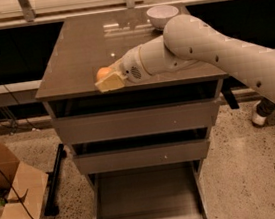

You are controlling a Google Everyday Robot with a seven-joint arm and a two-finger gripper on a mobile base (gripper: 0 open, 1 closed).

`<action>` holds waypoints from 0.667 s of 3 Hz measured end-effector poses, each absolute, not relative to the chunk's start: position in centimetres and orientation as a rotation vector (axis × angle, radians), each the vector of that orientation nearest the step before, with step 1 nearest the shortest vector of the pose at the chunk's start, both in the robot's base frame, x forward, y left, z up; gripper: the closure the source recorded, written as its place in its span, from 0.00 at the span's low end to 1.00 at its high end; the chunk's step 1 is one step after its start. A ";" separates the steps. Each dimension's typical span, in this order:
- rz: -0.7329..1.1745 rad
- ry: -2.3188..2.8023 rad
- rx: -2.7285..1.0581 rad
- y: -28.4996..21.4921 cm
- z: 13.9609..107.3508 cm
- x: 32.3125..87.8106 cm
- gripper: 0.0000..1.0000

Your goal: Place orange into bottom drawer

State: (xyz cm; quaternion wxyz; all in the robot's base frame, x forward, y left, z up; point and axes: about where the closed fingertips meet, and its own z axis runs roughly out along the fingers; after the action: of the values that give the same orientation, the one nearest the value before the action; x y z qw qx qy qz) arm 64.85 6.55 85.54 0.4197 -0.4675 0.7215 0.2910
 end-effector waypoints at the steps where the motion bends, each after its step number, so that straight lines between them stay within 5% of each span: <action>1: 0.725 1.888 -1.123 2.0 84.9 60.6 1.00; 2: 0.735 1.995 -1.125 -1.9 81.5 56.5 1.00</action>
Offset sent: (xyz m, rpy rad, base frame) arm -0.1137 -0.1267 -0.0548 -0.1252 0.2002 -0.0917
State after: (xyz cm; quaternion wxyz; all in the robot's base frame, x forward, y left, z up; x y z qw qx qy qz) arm 56.49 -1.92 81.53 0.3598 -0.4365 0.7738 0.2851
